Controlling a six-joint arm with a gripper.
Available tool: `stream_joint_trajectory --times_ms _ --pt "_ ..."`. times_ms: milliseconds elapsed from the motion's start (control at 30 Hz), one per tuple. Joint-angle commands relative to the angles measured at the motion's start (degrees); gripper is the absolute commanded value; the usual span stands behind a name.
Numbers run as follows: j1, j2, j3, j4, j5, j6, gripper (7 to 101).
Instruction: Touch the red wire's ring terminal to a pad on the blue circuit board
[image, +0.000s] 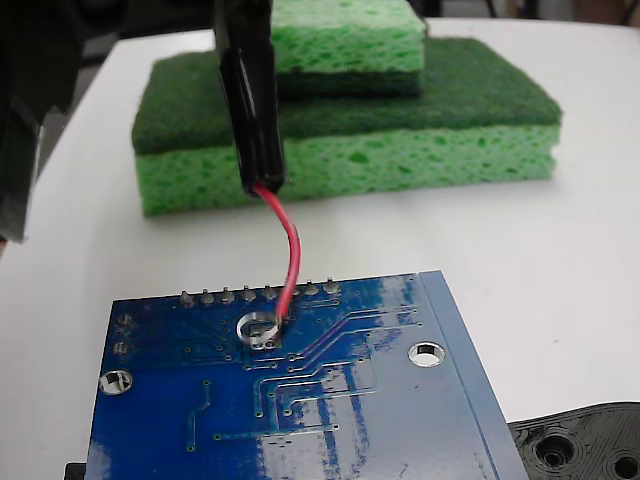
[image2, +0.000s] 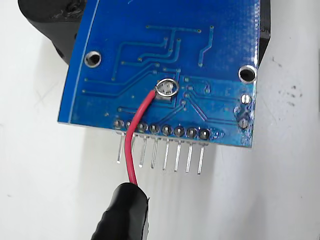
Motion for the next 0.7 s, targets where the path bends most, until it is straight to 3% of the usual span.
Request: stream_joint_trajectory --times_ms 33,233,700 --pt "-0.3 3.3 0.1 0.4 0.4 0.3 100.3" --pt "-1.2 10.8 1.9 4.3 1.7 1.0 100.3" --pt "-9.1 44.0 28.1 2.6 5.4 8.6 100.3"
